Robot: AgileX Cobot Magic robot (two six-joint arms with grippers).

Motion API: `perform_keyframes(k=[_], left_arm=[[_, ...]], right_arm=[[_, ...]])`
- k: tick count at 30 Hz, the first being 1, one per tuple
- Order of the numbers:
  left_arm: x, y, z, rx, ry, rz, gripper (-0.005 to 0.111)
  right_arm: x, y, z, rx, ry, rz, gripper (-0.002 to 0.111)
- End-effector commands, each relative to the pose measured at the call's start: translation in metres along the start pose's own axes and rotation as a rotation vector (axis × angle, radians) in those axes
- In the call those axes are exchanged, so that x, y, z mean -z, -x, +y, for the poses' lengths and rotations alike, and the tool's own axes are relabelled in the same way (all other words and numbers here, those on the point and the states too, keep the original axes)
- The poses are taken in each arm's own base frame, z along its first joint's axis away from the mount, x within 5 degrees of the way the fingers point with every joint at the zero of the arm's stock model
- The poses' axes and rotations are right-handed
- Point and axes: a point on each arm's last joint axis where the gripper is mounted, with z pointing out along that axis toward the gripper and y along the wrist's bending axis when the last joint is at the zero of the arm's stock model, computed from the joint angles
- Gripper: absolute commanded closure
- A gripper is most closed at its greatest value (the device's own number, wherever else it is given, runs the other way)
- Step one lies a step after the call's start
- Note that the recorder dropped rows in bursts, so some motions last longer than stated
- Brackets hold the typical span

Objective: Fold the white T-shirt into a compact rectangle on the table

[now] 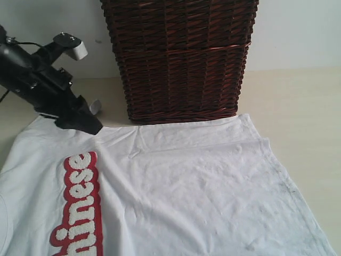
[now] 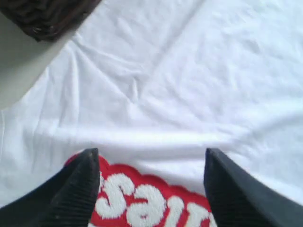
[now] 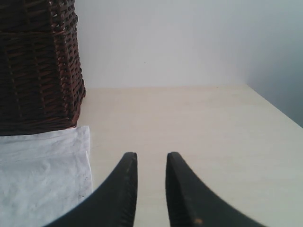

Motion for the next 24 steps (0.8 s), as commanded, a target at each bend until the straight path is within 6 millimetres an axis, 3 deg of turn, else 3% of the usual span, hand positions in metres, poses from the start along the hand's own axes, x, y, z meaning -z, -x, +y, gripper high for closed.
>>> perform_keyframes(k=[1,8,13,16,18,20,24], left_arm=[[0.039,-0.013,-0.030,-0.148,0.037,0.013,0.046],[0.079,-0.014,-0.056,-0.184,0.073,-0.040,0.047],[0.083,-0.017,-0.068,-0.115,-0.019,-0.024,0.064],[0.083,-0.010,-0.072,-0.070,-0.064,-0.102,0.075],[0.083,-0.012,-0.072,-0.101,-0.068,-0.086,0.076],[0.083,-0.020,-0.074,-0.170,-0.098,-0.004,0.063],[0.076,-0.043,-0.069,-0.220,-0.062,0.184,0.013]], right_arm=[[0.000,-0.001,0.000,0.008,0.002,-0.005,0.085],[0.000,-0.001,0.000,0.008,0.002,-0.005,0.085],[0.000,-0.001,0.000,0.008,0.002,-0.005,0.085],[0.000,-0.001,0.000,0.008,0.002,-0.005,0.085],[0.000,-0.001,0.000,0.008,0.002,-0.005,0.085],[0.000,-0.001,0.000,0.008,0.002,-0.005,0.085],[0.000,-0.001,0.000,0.008,0.002,-0.005,0.085]])
